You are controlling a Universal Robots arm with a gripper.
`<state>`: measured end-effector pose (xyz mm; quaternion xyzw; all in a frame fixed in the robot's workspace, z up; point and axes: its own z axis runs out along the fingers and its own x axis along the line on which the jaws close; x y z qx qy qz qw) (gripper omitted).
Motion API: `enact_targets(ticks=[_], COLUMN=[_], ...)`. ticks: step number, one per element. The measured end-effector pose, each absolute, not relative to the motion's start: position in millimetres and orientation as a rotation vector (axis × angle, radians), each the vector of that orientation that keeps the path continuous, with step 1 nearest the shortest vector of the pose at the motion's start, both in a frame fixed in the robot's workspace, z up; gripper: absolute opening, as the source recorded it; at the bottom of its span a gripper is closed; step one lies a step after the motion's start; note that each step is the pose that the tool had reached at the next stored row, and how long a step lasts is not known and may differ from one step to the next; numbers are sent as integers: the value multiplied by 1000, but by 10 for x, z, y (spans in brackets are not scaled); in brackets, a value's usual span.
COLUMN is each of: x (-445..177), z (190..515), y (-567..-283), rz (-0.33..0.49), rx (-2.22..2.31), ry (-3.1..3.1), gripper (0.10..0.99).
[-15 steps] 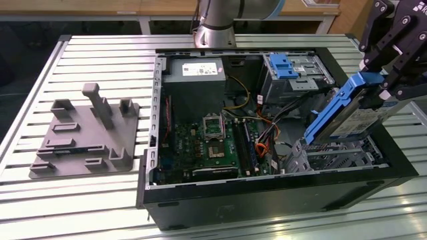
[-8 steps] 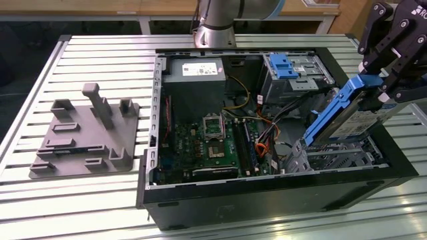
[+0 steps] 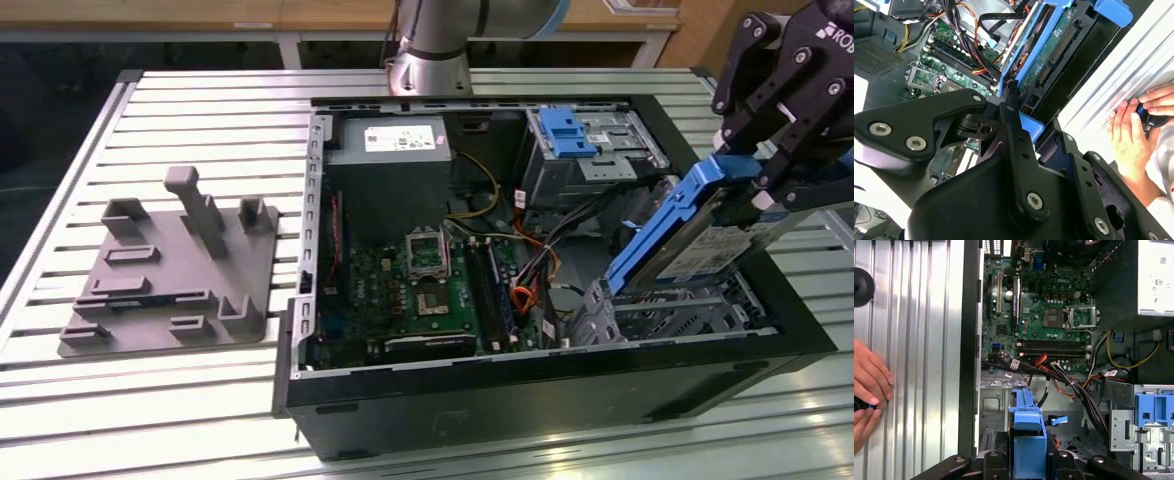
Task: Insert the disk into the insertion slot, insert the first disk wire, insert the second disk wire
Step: 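Insert the disk into the insertion slot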
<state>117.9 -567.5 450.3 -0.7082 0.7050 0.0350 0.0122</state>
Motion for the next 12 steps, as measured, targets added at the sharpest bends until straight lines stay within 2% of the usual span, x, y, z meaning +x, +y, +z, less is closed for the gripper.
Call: enact_targets(ticks=[12], x=[1179], z=[4431], y=[-5683], rz=[109], rx=[-2208], ry=[2198], gripper=[365])
